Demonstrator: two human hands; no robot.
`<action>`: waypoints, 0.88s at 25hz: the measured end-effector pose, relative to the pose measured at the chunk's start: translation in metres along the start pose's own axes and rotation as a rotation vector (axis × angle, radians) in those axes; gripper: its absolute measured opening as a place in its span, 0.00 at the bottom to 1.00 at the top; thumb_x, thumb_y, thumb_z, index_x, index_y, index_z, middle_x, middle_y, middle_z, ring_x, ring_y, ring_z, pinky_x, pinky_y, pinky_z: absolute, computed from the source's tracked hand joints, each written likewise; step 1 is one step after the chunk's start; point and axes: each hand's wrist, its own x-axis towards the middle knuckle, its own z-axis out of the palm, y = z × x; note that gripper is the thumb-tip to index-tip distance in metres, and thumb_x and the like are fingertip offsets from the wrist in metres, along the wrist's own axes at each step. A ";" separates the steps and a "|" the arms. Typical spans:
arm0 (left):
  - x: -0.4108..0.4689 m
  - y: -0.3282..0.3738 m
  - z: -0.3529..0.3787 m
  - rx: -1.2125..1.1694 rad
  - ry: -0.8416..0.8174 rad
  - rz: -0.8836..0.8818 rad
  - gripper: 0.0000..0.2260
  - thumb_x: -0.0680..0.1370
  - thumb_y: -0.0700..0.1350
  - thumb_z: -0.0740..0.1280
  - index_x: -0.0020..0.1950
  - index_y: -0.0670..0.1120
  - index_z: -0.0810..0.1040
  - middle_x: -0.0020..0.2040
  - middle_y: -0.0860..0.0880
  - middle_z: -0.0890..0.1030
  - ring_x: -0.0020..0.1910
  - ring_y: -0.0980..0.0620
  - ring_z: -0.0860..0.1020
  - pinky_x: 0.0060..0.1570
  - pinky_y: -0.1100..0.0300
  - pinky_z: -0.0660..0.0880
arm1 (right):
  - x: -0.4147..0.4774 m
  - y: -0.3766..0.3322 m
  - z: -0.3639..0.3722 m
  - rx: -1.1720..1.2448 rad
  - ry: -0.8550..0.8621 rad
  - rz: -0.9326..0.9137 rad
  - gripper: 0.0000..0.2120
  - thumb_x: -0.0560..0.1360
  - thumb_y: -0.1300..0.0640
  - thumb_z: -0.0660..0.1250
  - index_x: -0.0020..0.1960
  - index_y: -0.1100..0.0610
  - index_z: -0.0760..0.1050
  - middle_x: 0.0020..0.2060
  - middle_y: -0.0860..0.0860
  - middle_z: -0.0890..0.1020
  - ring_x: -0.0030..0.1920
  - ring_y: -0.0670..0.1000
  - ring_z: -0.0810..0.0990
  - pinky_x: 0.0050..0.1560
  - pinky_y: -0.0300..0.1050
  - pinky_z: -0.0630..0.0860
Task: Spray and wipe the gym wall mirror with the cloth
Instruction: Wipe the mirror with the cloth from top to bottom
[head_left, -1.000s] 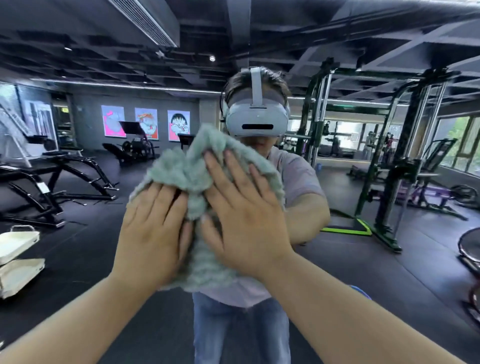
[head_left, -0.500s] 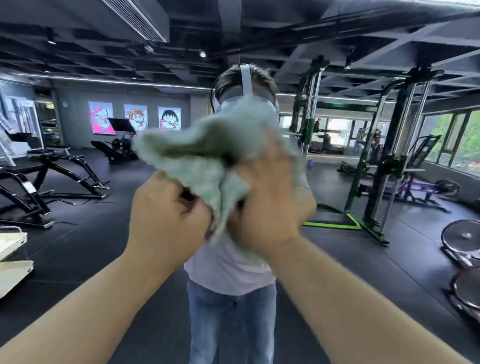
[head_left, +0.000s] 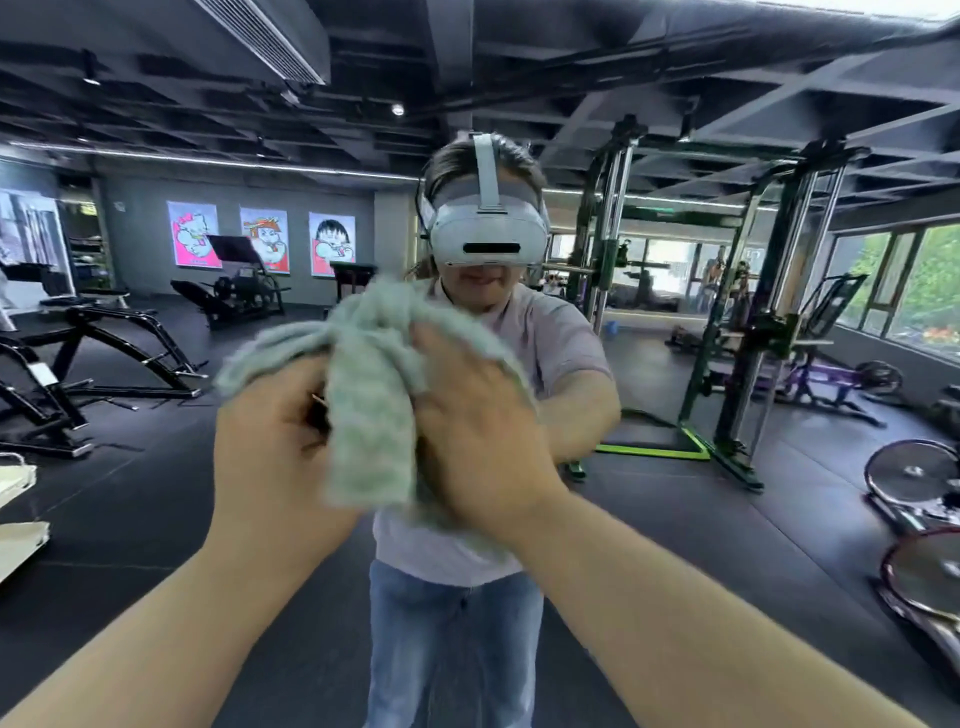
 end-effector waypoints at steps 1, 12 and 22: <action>-0.003 0.001 -0.001 -0.009 -0.027 0.004 0.10 0.71 0.38 0.65 0.39 0.54 0.76 0.40 0.61 0.79 0.35 0.64 0.75 0.35 0.76 0.67 | -0.012 0.006 -0.005 0.012 -0.078 -0.046 0.19 0.72 0.57 0.60 0.60 0.58 0.78 0.66 0.55 0.77 0.69 0.52 0.65 0.65 0.48 0.65; -0.019 -0.017 -0.002 -0.145 -0.160 -0.184 0.07 0.71 0.41 0.62 0.40 0.49 0.79 0.39 0.57 0.80 0.34 0.59 0.76 0.33 0.74 0.68 | -0.048 -0.019 0.006 -0.015 -0.083 0.263 0.30 0.74 0.56 0.65 0.73 0.51 0.60 0.76 0.47 0.59 0.75 0.53 0.58 0.76 0.45 0.51; -0.080 -0.037 -0.002 -0.148 -0.293 -0.377 0.07 0.68 0.41 0.62 0.37 0.51 0.78 0.34 0.57 0.79 0.31 0.60 0.74 0.31 0.74 0.67 | -0.062 0.004 0.008 0.095 0.152 0.951 0.30 0.70 0.67 0.69 0.70 0.60 0.67 0.73 0.60 0.65 0.72 0.62 0.64 0.71 0.39 0.57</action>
